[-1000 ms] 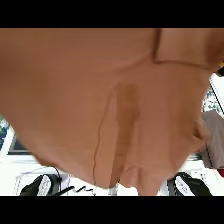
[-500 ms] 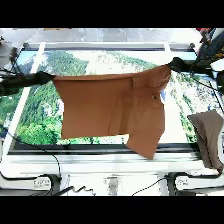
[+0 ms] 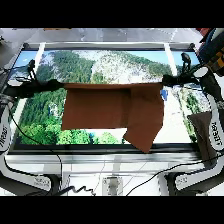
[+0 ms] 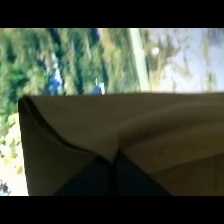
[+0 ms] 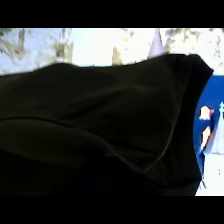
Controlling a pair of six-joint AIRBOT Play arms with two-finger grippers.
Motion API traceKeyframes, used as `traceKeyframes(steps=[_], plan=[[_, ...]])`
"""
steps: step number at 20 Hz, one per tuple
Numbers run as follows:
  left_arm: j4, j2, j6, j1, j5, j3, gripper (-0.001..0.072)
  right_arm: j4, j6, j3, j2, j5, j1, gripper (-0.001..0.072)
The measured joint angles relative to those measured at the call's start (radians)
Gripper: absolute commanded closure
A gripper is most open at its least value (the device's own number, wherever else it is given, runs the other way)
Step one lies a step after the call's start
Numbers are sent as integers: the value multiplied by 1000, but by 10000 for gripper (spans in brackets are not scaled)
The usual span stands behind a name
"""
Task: Fold the clothes and pants, and hang the long-sleeved shirts on hangers.
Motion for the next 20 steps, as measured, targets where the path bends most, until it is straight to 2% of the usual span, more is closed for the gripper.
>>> traceKeyframes(steps=[1,2,3,4,5,6,7,9,10,15,16,17,18,19,20], plan=[[32,-3,-10,-2,-32,0,11,-23,5,-6,-2,38,0,590],[54,-5,-15,-3,-60,0,16,-42,10,-10,-5,75,0,376],[69,-6,-32,-3,-92,0,23,-57,11,-13,-5,102,0,239],[84,-7,-41,-3,-121,0,148,-68,13,-15,-5,124,0,242],[93,-7,-63,1,-158,1,408,-80,14,-17,-3,142,0,244],[100,-5,-76,8,-193,1,588,-93,16,-18,2,162,-1,274],[106,-1,-92,18,-231,1,697,-109,17,-19,8,181,-5,285],[115,14,-115,50,-319,1,701,-156,17,-20,18,240,-22,434],[117,29,-119,71,-357,1,701,-177,17,-20,23,277,-37,457],[249,181,-130,160,-457,-45,698,-184,-3,-114,73,494,-166,478],[272,225,-105,180,-460,-82,698,-169,-9,-170,98,515,-195,463],[284,272,-79,208,-458,-134,688,-149,-16,-229,122,522,-220,410],[288,311,-58,237,-452,-188,562,-126,-25,-299,148,524,-243,342],[277,348,-41,269,-439,-247,247,-99,-36,-368,170,523,-261,319],[259,373,-29,297,-422,-301,32,-70,-50,-431,186,517,-272,318]])
